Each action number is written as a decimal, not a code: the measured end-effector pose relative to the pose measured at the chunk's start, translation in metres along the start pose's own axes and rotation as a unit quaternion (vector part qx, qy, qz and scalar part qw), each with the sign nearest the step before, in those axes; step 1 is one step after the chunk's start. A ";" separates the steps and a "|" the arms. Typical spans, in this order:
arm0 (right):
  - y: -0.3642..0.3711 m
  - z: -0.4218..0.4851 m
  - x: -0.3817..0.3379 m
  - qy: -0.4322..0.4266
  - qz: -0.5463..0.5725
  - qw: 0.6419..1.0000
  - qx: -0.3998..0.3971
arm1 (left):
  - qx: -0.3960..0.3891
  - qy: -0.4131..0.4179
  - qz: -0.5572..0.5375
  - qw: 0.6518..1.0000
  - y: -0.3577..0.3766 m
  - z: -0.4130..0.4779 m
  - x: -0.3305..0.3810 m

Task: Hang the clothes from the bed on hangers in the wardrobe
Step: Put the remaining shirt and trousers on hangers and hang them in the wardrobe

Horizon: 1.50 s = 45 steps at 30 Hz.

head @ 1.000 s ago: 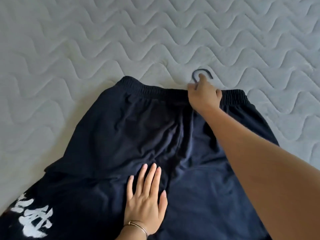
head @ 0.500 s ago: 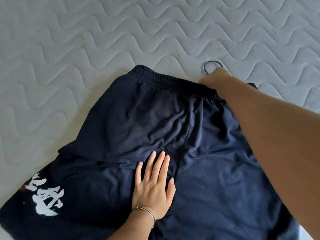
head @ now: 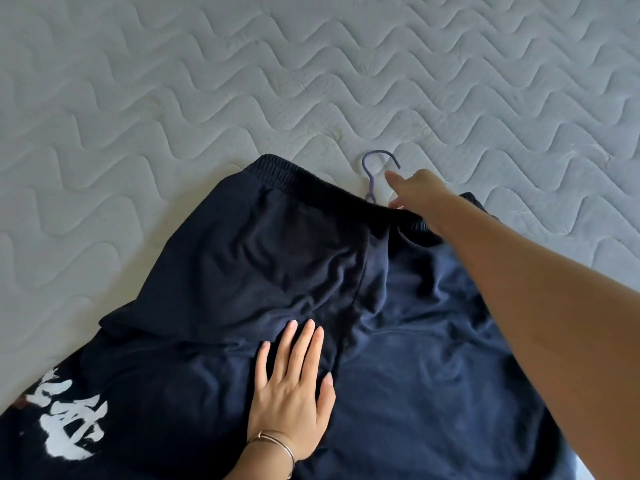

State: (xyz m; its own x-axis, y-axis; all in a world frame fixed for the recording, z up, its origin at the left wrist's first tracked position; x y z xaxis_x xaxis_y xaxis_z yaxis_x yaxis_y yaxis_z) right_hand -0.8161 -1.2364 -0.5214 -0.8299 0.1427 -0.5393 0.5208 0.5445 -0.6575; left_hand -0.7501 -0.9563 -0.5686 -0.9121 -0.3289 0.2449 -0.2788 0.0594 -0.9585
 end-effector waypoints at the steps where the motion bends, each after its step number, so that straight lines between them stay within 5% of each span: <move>1: 0.004 -0.001 -0.001 0.006 -0.001 1.000 -0.020 | 0.007 0.002 0.002 1.000 -0.001 0.001 0.000; 8: 0.031 -0.017 -0.009 -0.058 -0.127 0.988 -0.072 | 0.032 0.018 0.012 0.999 -0.002 0.000 0.003; 18: -0.018 -0.135 -0.027 -0.138 0.100 0.984 0.048 | 0.068 0.015 -0.007 0.998 -0.010 0.000 0.005; 23: -0.022 -0.215 -0.013 -0.107 0.152 0.980 0.065 | -0.066 -0.001 -0.062 0.996 -0.015 -0.003 0.003; 26: -0.013 -0.269 -0.028 -0.131 0.110 0.984 0.048 | -0.155 -0.073 -0.309 0.936 -0.045 -0.020 -0.002; 31: -0.020 -0.369 -0.070 -0.184 0.036 0.981 0.053 | 0.065 -0.077 -0.525 0.845 -0.207 -0.110 -0.016; 34: -0.031 -0.435 -0.096 -0.186 0.083 0.978 0.049 | 0.082 -0.063 -0.590 0.801 -0.298 -0.145 0.000; 39: -0.057 -0.557 -0.155 -0.213 0.085 0.973 0.005 | -0.012 -0.054 -0.496 0.867 -0.387 -0.205 0.039; 45: -0.140 -0.688 -0.205 -0.235 0.219 0.947 0.030 | -0.007 0.020 -0.327 0.945 -0.529 -0.295 0.035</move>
State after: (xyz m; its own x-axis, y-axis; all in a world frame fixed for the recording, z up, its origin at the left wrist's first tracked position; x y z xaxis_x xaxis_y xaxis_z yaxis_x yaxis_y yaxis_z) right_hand -0.8558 -0.7733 0.0432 -0.3588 -0.0476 -0.9322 0.8164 0.4681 -0.3381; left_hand -0.7227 -0.7212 -0.0097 -0.5545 -0.2631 0.7895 -0.7902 -0.1310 -0.5987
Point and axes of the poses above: each hand's wrist, its own z-axis towards the middle knuckle, its own y-axis out of the palm, x = y × z, the point moved 10 cm from there along z, towards the middle knuckle, and after that the axes turned 3 degrees about -z, right-handed, at the moved point
